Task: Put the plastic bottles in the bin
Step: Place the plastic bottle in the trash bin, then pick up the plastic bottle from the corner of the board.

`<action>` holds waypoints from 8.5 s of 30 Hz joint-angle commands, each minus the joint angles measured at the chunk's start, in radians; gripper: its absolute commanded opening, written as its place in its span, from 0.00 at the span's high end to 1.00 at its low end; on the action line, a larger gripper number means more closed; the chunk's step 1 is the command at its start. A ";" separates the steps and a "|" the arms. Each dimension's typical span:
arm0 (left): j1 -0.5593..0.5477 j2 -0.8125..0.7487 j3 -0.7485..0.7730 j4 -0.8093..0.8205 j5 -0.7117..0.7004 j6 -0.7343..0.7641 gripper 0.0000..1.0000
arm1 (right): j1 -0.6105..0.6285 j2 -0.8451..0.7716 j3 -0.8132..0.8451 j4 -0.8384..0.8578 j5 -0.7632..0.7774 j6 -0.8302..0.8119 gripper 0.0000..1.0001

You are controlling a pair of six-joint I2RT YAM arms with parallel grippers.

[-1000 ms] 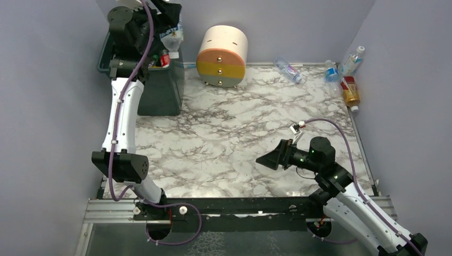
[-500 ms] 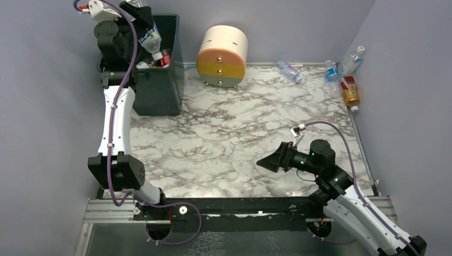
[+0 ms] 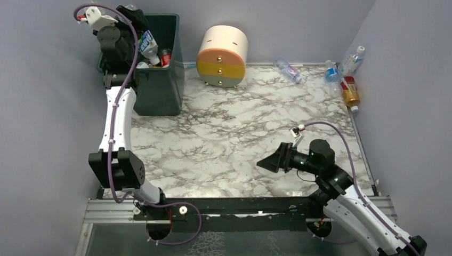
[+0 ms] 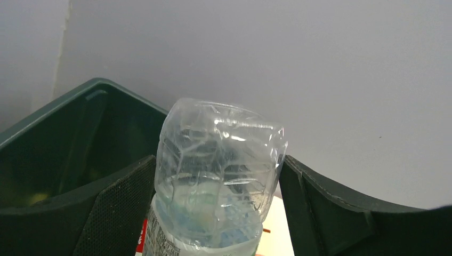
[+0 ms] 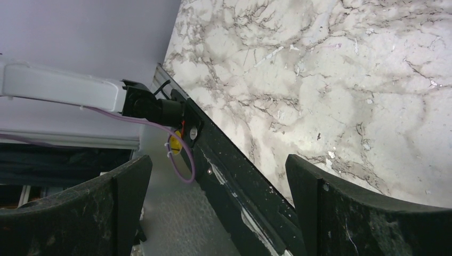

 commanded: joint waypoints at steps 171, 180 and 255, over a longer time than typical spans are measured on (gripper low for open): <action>-0.799 -0.337 -0.886 0.332 0.435 -0.422 0.01 | -0.481 0.502 0.215 0.506 -0.001 -0.171 0.43; -0.799 -0.372 -0.957 0.512 0.367 -0.598 0.01 | -0.464 0.389 0.180 0.524 -0.099 -0.056 0.43; -0.397 -0.332 -0.579 0.206 0.383 -0.318 0.39 | -0.116 0.308 0.419 0.189 0.114 -0.071 0.02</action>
